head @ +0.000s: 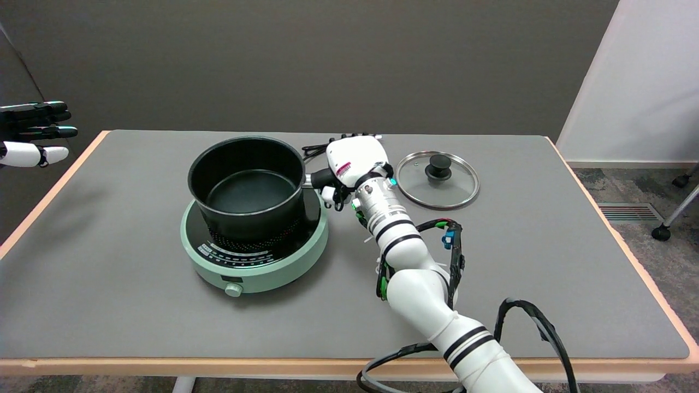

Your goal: Place the soup pot onto the induction stove.

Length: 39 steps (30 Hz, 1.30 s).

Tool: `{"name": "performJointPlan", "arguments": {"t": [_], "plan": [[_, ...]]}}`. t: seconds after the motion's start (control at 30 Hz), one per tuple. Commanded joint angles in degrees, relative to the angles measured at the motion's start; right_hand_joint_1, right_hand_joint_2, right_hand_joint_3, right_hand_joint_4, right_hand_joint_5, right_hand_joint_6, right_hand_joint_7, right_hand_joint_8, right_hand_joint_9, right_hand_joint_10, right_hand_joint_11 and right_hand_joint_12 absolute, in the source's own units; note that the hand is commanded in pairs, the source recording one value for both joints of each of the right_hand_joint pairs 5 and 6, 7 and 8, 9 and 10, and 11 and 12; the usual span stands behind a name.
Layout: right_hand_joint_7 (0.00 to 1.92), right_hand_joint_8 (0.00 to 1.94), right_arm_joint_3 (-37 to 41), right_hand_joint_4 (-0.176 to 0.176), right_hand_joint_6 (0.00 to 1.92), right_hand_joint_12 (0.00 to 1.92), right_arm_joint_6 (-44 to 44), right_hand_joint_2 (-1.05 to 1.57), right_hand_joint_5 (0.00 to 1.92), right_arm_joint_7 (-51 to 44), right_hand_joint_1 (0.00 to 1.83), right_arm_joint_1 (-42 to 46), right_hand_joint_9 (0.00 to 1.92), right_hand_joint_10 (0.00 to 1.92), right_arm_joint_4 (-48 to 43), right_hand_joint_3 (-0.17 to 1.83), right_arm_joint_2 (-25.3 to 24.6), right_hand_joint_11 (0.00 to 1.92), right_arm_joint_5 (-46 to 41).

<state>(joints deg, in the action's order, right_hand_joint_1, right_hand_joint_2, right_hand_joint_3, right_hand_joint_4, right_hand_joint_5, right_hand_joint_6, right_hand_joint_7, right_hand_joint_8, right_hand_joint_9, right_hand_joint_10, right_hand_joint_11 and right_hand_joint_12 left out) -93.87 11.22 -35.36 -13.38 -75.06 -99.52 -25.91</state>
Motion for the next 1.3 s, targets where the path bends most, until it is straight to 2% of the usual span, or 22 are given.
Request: {"name": "performJointPlan", "arguments": {"t": [0.03,0.13,0.17,0.23,0.47,0.7,1.13,1.3], "plan": [[1.36,1.36,0.00,-0.074,1.36,1.36,0.02,1.24,1.36,0.02,0.93,1.32,1.36,1.36,-2.54,0.85,0.74,1.36,-0.09],[1.36,1.36,-0.25,-0.074,1.36,1.36,-0.05,1.24,1.36,0.02,0.93,2.45,1.36,1.36,-3.89,0.85,0.82,1.36,-0.09],[1.36,1.36,-4.09,-0.074,1.36,1.36,0.61,1.24,1.36,-1.09,0.93,2.46,1.36,1.36,-9.85,0.85,-1.02,1.36,1.38],[1.36,1.36,-0.57,-0.073,1.36,1.36,0.10,1.24,1.36,0.02,0.93,3.88,1.36,1.36,-5.16,0.85,1.34,1.36,-0.09],[1.34,1.34,-0.88,-0.072,1.34,1.34,-0.26,1.23,1.34,0.38,0.93,5.39,1.34,1.34,-6.68,0.86,1.86,1.34,-0.17],[1.33,1.33,-2.80,-0.070,1.33,1.33,0.10,1.21,1.33,0.02,0.93,5.50,1.33,1.33,-6.59,0.89,3.73,1.33,-4.46],[1.32,1.32,-3.40,-0.068,1.32,1.32,0.10,1.18,1.32,0.02,0.94,5.66,1.32,1.32,-6.27,0.92,3.85,1.32,-5.49],[1.17,1.17,-3.52,-0.018,1.17,1.17,0.10,1.04,1.17,0.02,0.94,5.67,1.17,1.17,-6.27,1.11,3.85,1.17,-5.52]]}}
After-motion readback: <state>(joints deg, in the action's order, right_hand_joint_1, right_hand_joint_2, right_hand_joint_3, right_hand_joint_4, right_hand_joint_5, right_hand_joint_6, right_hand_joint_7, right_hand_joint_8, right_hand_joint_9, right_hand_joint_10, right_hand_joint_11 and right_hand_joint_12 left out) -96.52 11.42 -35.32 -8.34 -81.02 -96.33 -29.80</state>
